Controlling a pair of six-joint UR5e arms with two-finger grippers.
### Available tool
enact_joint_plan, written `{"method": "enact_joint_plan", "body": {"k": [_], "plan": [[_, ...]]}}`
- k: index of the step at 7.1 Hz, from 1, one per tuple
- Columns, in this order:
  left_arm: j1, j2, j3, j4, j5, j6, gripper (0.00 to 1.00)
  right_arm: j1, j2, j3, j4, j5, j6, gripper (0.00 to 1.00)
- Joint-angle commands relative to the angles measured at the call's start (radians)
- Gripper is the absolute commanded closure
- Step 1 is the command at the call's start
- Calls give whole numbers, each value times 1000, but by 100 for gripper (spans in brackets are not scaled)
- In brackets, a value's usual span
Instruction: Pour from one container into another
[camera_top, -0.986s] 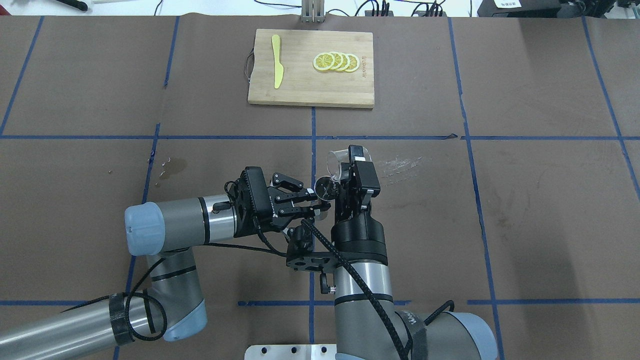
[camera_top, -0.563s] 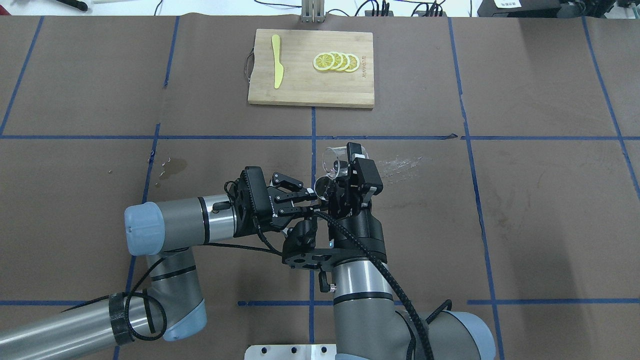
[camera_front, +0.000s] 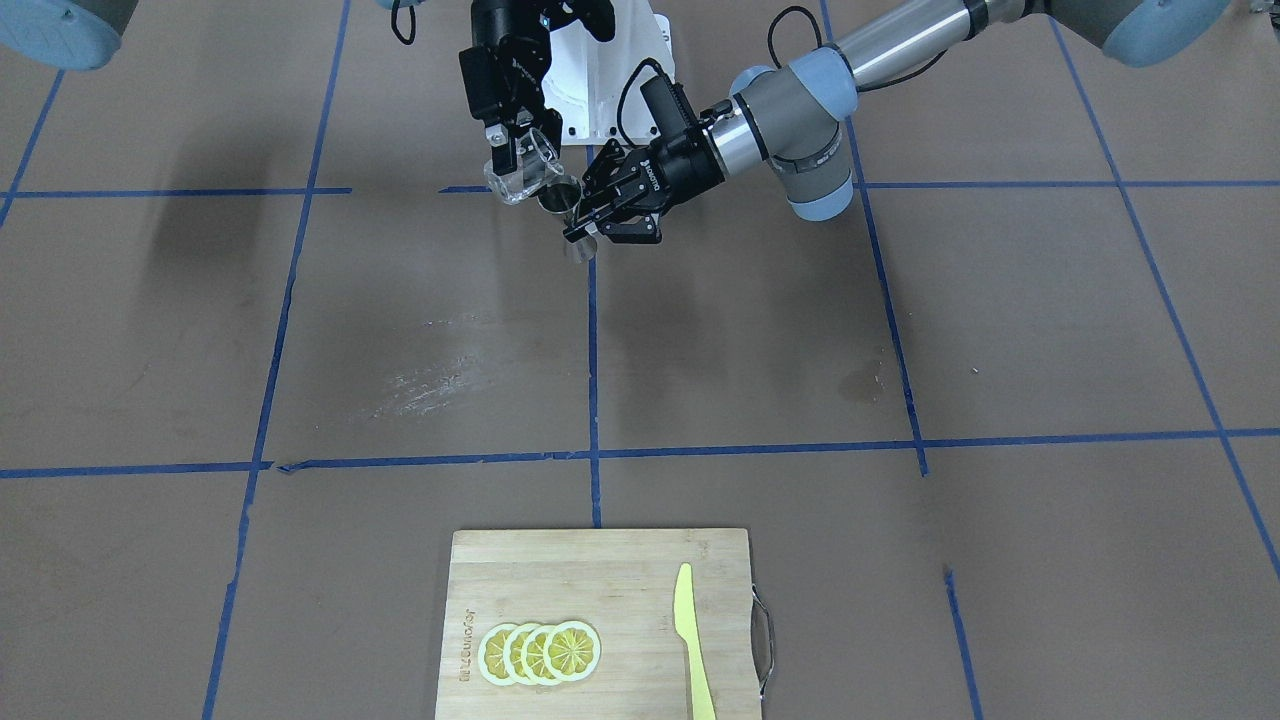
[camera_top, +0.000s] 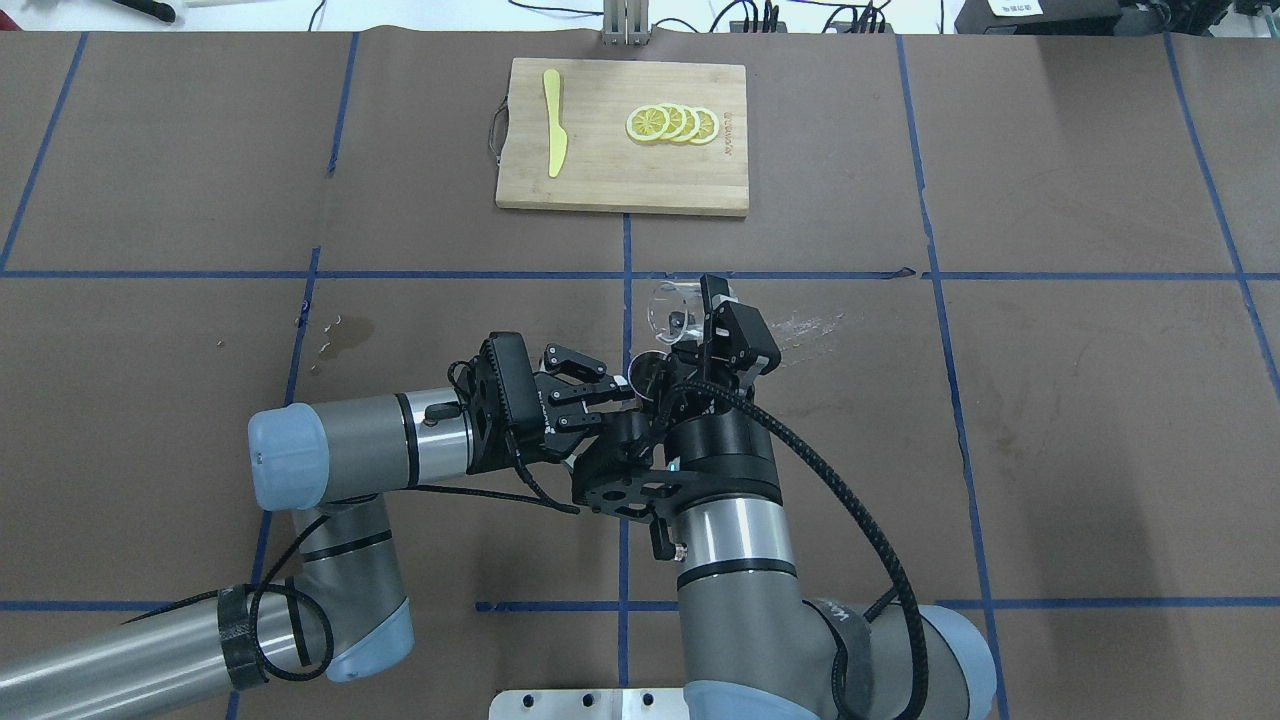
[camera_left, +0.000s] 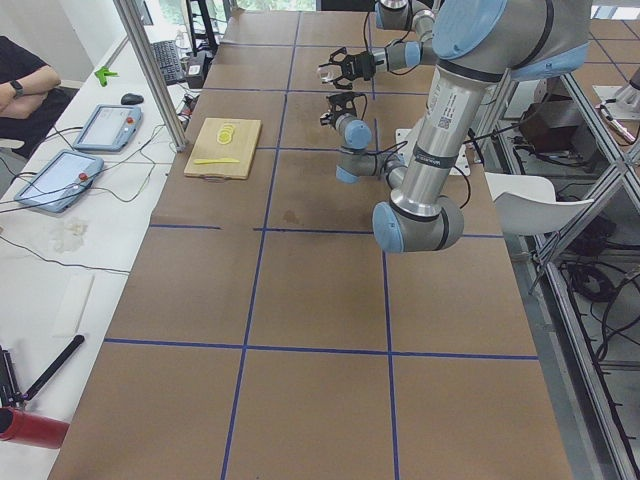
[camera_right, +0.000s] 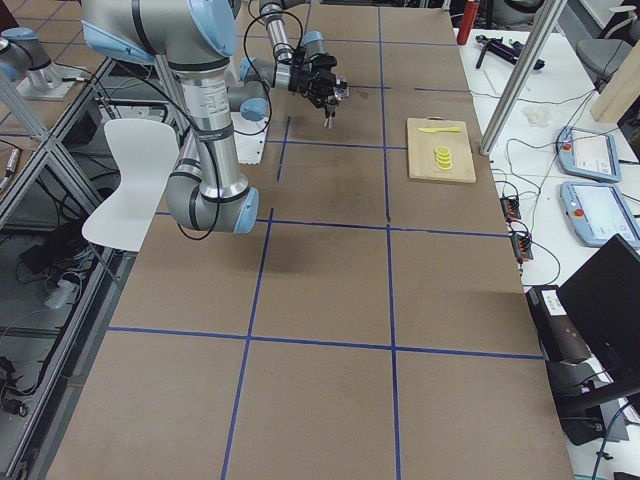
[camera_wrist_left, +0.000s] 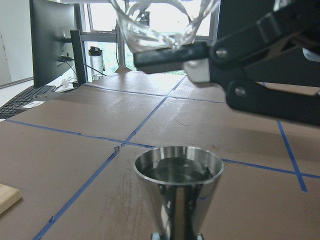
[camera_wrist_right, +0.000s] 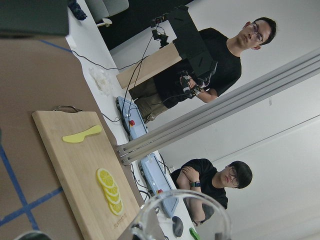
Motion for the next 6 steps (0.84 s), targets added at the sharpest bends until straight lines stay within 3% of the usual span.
{"method": "enact_joint_plan", "body": {"k": [1,6], "plan": [[0,0,-2,0,0,0,100,75,-5,-1,1,61,4,100],[-52,6,-4,-3,18,-6,100,176,-41,-10,-2,171,1,100]]}}
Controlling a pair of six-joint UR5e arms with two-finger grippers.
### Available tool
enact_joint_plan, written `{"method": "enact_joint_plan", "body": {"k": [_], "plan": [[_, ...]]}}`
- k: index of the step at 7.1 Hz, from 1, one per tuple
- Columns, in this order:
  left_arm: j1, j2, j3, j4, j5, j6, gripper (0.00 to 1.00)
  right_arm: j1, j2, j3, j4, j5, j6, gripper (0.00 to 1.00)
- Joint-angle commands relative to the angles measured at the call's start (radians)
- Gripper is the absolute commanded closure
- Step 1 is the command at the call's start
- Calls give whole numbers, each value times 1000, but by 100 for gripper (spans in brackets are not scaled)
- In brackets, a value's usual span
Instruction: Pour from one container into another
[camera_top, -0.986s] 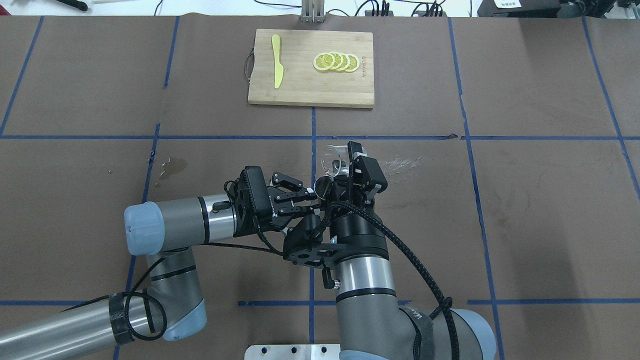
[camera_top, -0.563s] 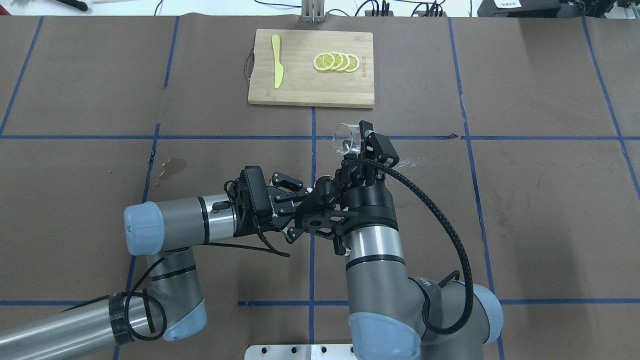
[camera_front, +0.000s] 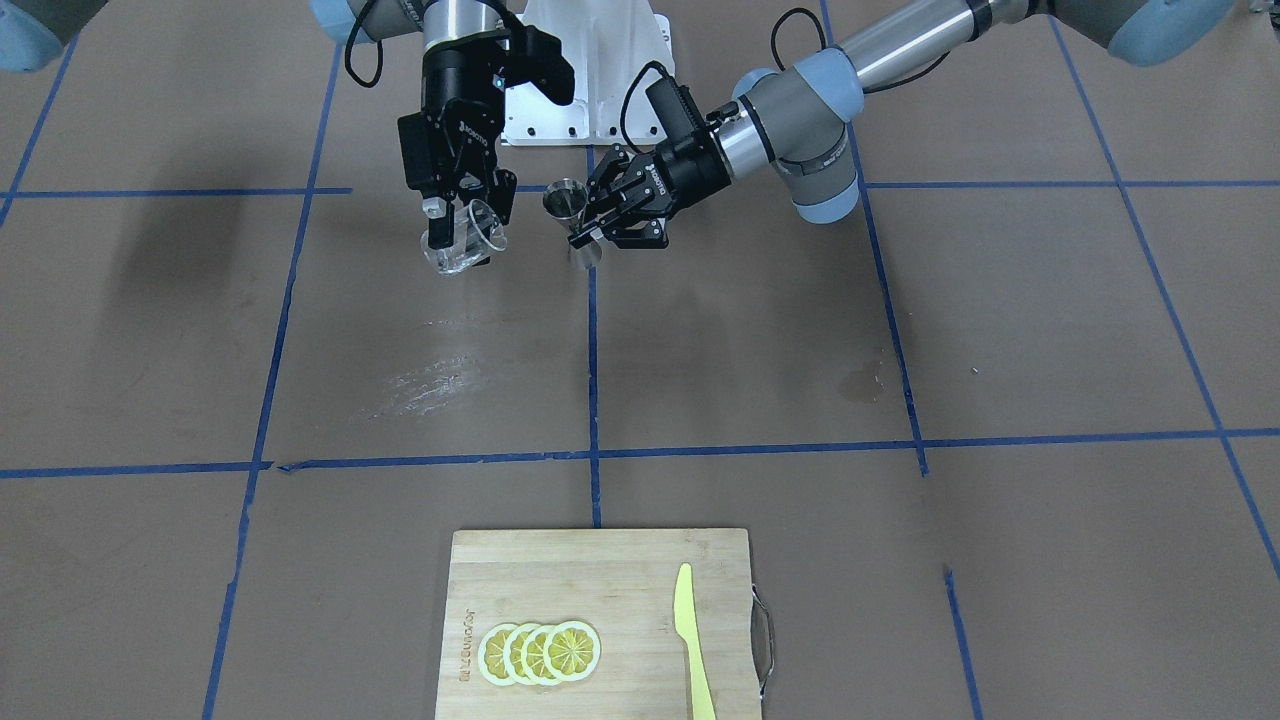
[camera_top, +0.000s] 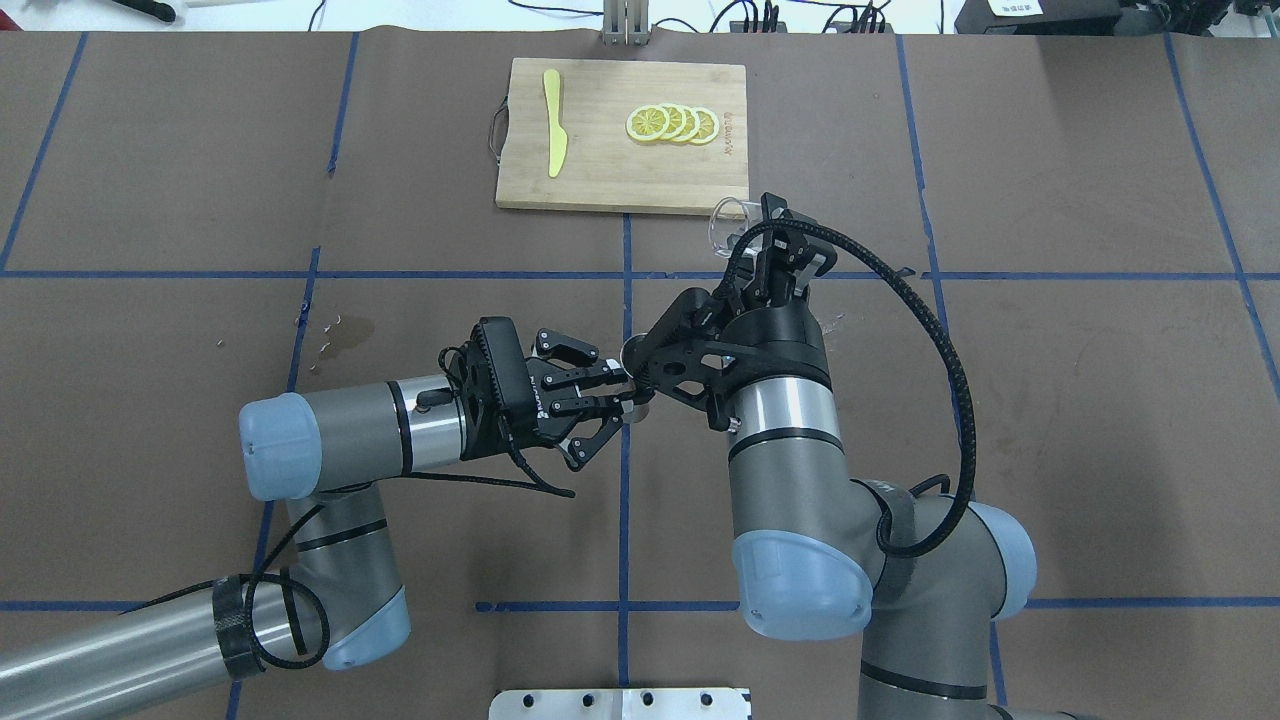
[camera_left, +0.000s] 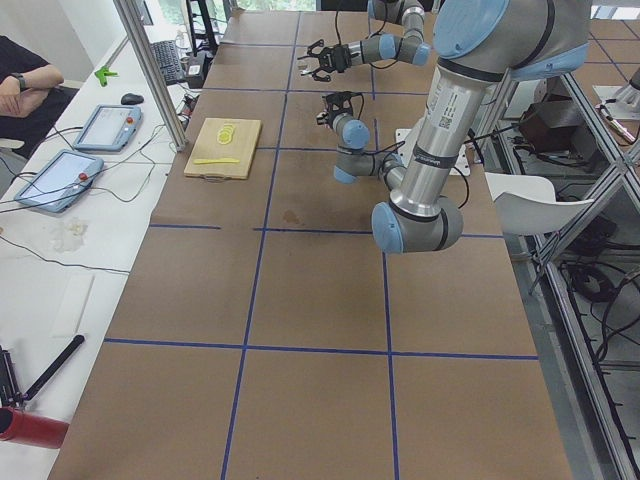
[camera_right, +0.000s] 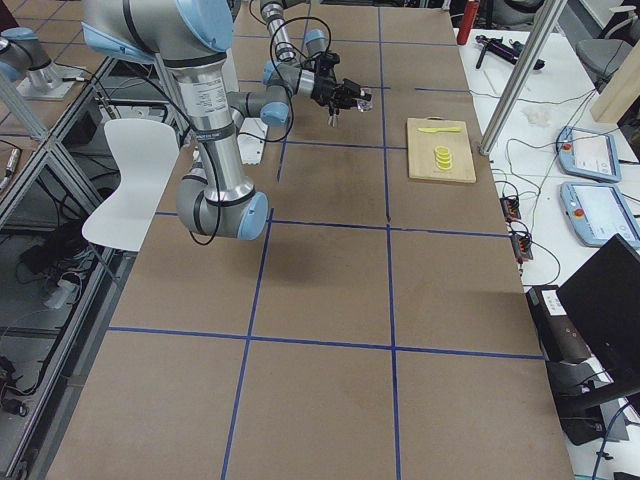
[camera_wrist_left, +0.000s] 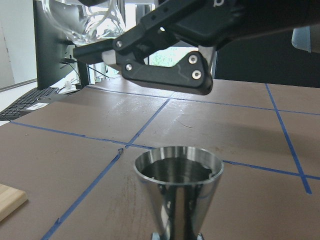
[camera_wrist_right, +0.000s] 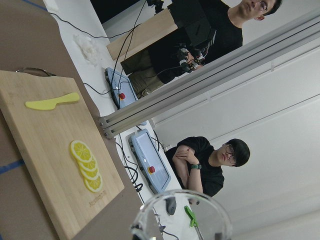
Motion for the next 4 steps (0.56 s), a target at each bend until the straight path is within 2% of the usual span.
{"method": "enact_joint_plan", "body": {"k": [1,4], "plan": [[-44,5,0,-2,3,-3,100,24,-6,1,0,28,-1,100],[-105,33,-17,-8,3,-62,100,28,-6,1,0,29,-1,100]]}}
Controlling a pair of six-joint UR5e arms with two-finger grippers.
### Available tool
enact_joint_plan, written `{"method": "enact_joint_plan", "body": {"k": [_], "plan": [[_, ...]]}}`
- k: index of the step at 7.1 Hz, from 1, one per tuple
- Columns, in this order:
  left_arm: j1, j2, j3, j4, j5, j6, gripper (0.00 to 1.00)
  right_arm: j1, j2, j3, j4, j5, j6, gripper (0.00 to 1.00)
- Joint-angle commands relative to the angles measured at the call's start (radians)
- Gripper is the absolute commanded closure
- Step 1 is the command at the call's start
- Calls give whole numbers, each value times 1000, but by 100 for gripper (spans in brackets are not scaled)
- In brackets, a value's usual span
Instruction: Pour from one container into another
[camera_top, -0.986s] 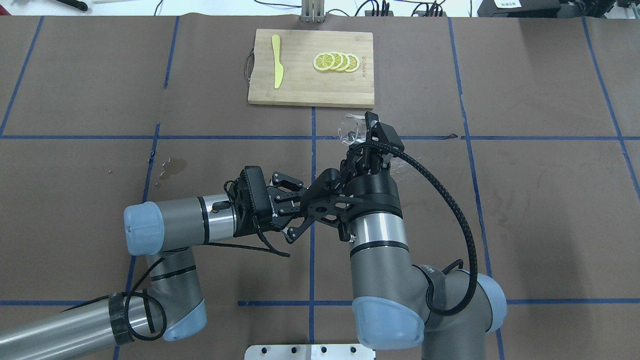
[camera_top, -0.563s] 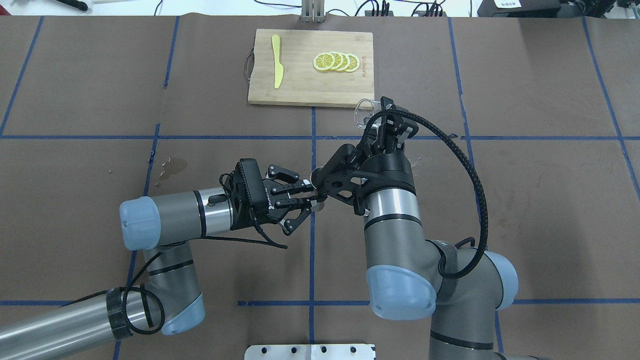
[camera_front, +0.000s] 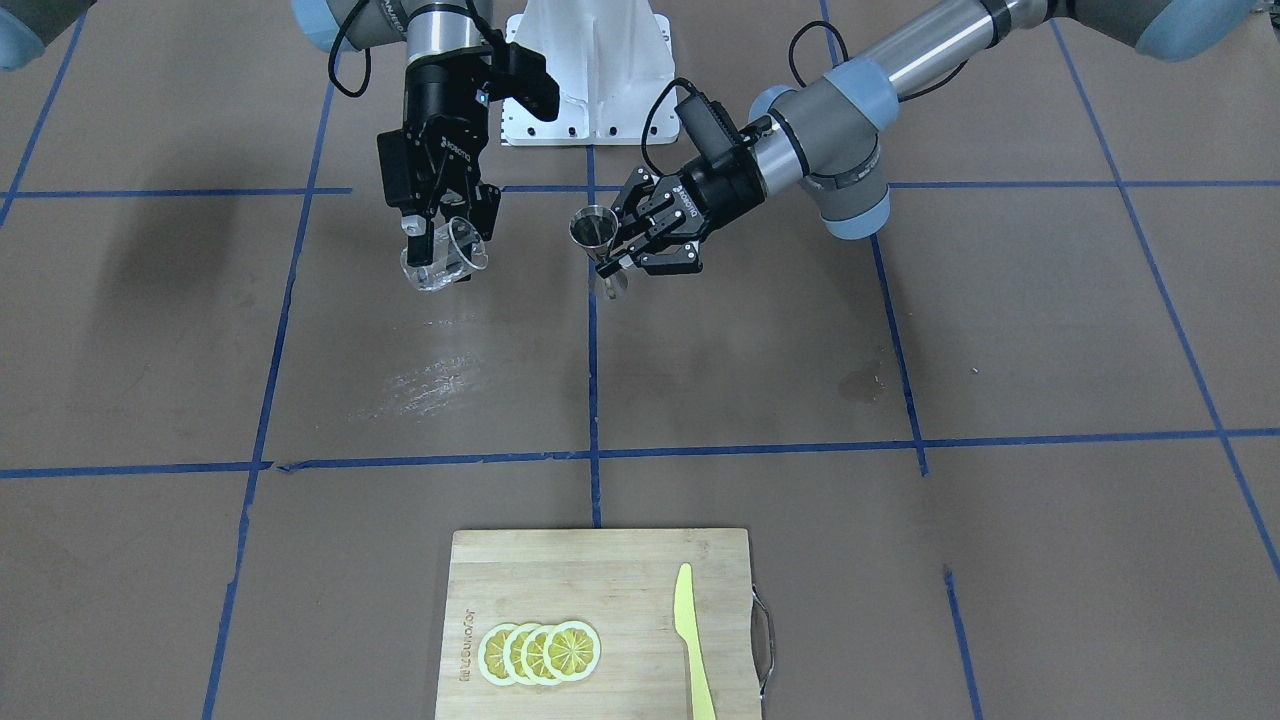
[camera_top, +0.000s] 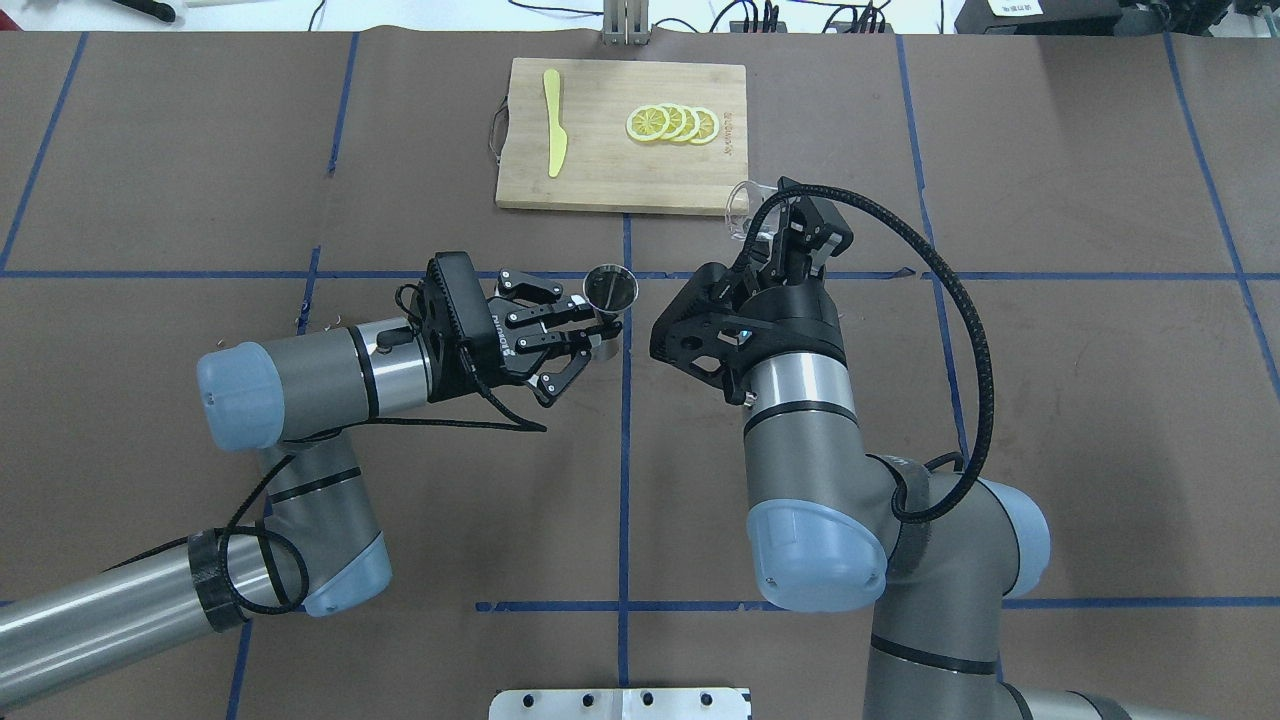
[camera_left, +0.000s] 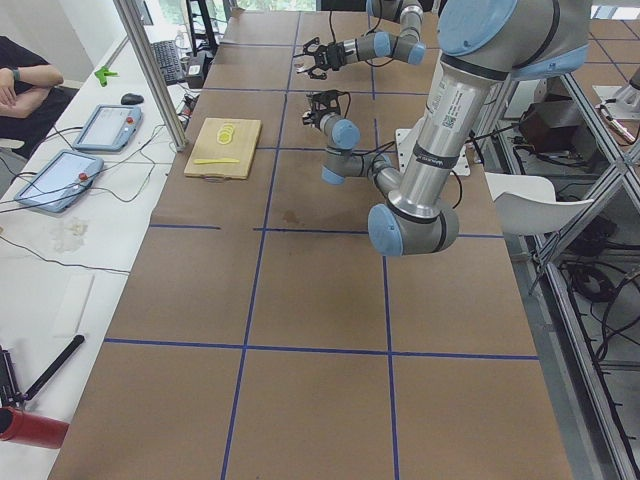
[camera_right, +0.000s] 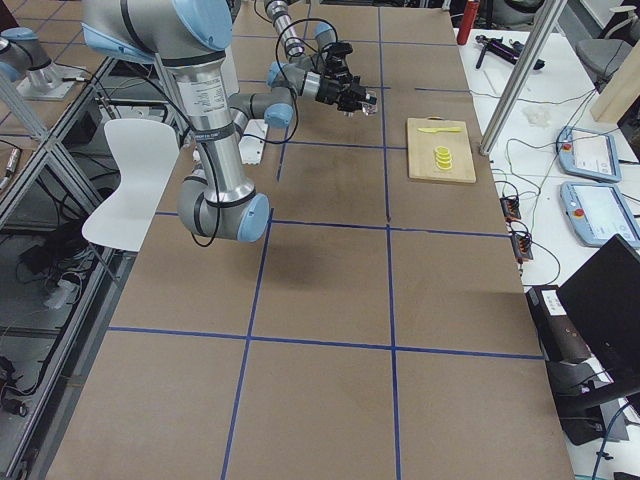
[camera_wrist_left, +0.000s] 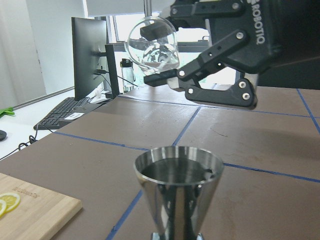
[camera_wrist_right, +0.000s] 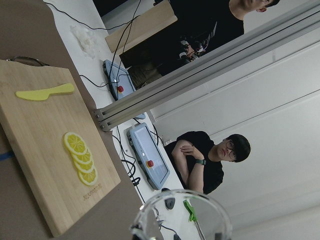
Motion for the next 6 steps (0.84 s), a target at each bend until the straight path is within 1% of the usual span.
{"method": "enact_joint_plan", "body": {"k": [1,3,5,6], "plan": [[-37,63,-45,-2,0,-83,100,3,0,0,0,2,0,100],[-51,149,-96,-5,-2,-117,100,3,-2,0,0,2,0,100],[-67,252,-151,-10,-5,-112,100,3,-5,2,0,1,0,100],[-67,315,-197,-10,-6,-118,100,1,-5,2,0,1,0,100]]}}
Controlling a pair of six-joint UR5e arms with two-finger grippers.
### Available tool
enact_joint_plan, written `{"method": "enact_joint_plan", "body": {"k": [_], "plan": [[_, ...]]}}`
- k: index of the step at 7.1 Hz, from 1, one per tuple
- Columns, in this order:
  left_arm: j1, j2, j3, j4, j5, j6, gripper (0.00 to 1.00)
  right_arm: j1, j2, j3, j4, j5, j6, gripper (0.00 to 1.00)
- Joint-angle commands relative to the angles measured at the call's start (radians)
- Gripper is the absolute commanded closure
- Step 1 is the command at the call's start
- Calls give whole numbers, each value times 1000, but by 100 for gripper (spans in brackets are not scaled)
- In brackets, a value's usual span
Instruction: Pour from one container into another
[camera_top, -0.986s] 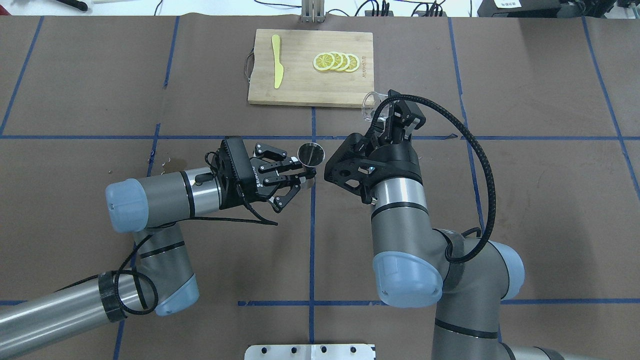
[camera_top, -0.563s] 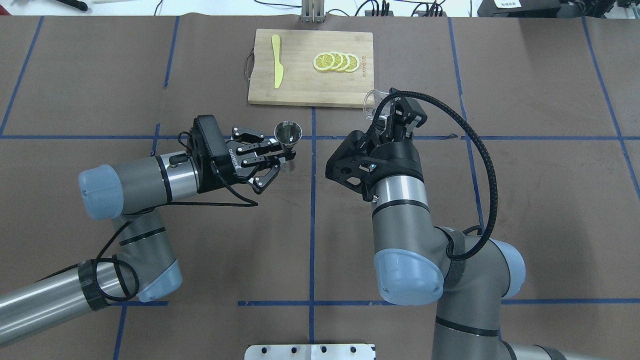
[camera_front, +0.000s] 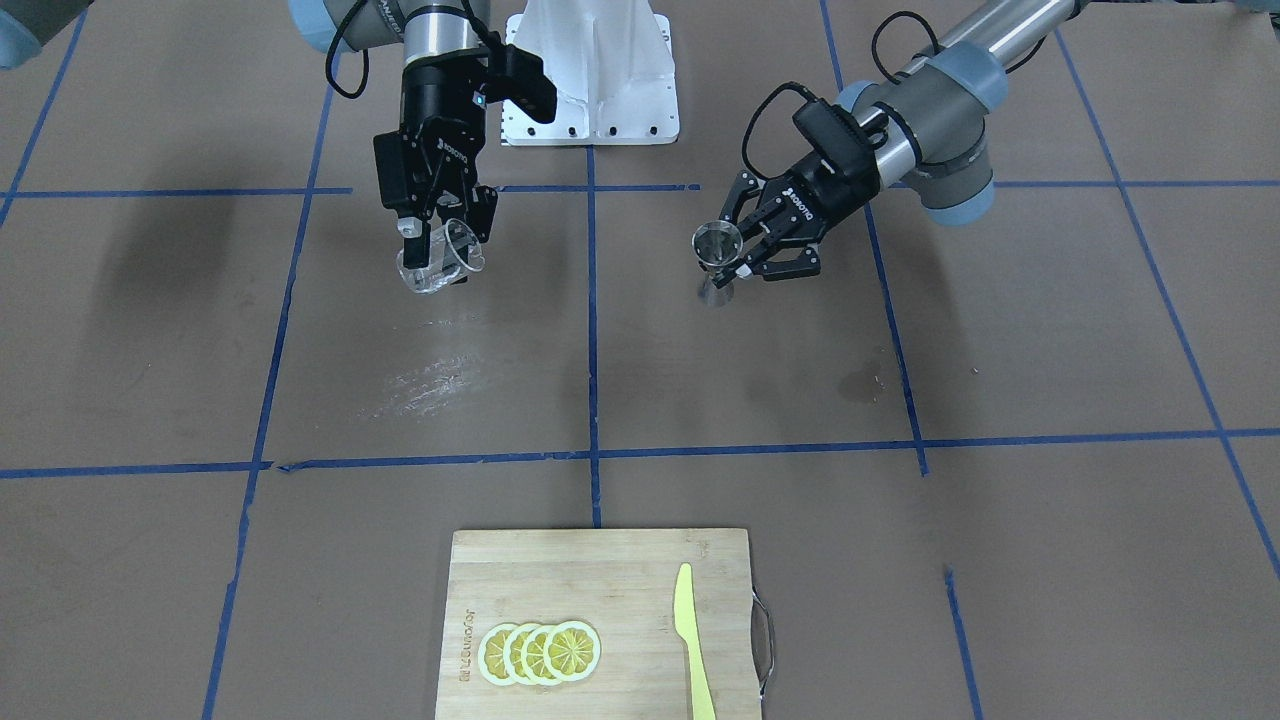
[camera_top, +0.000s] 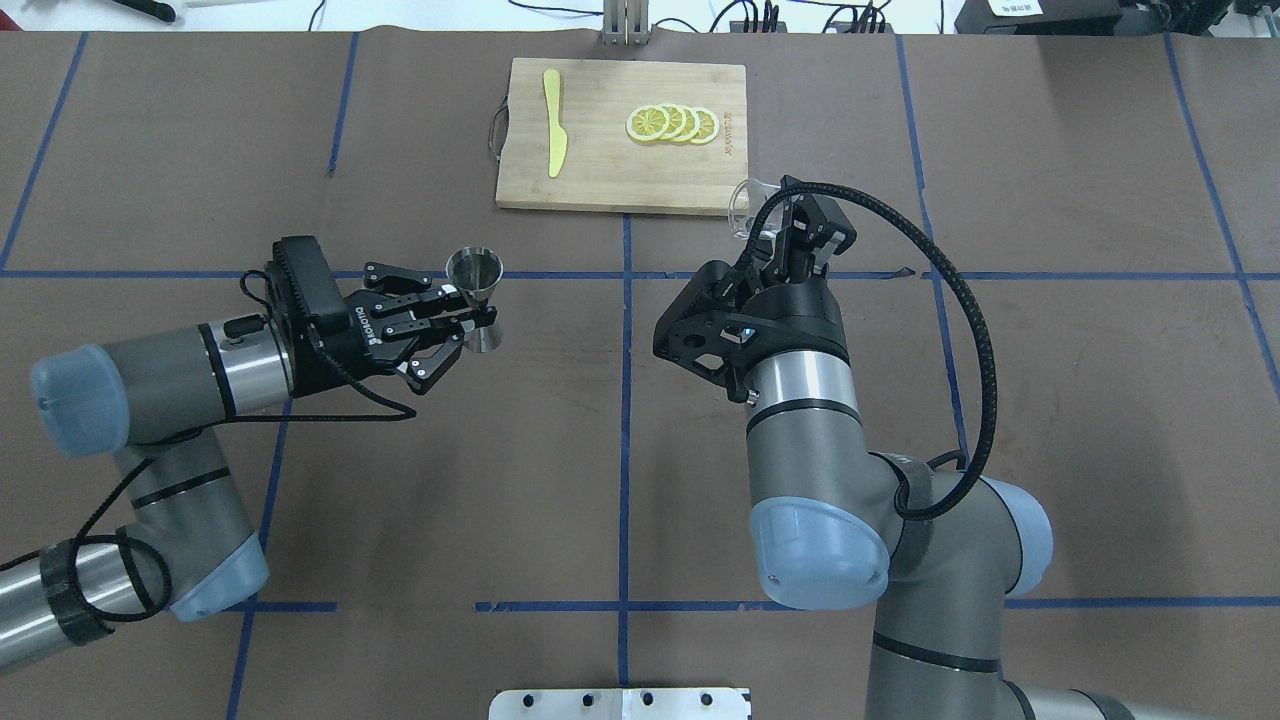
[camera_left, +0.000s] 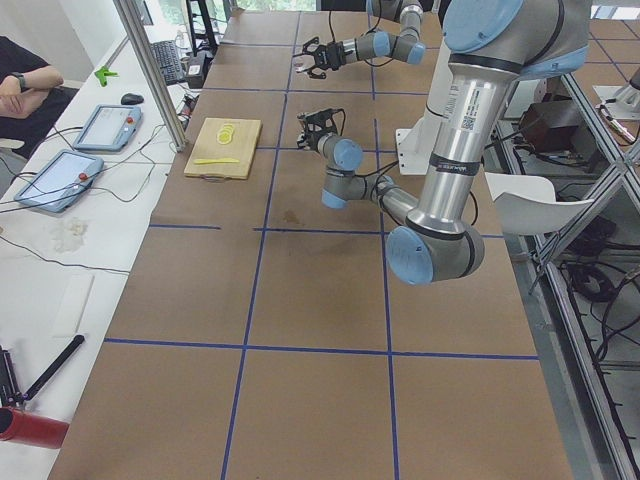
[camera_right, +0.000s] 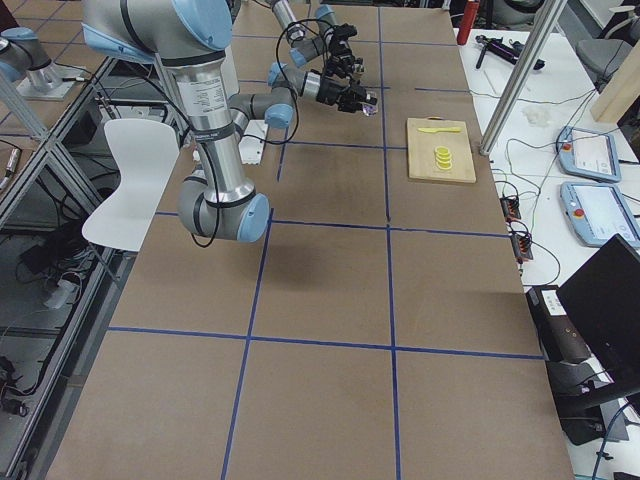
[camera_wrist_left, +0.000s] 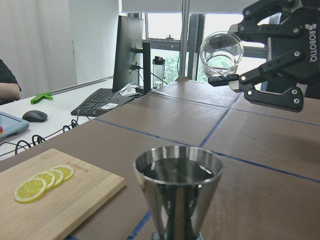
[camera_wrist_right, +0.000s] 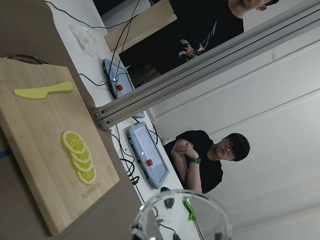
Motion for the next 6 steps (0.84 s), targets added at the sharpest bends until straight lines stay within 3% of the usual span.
{"method": "enact_joint_plan", "body": {"k": [1,3,6], "plan": [[-7,126,-75,-2,1,-6,100,-1,-1,2,2,1,0,100],[-25,237,-125,-15,1,-120,100,-1,-2,2,2,1,0,100],[-24,440,-108,-263,10,-239,100,-1,-2,4,2,0,0,100]]}}
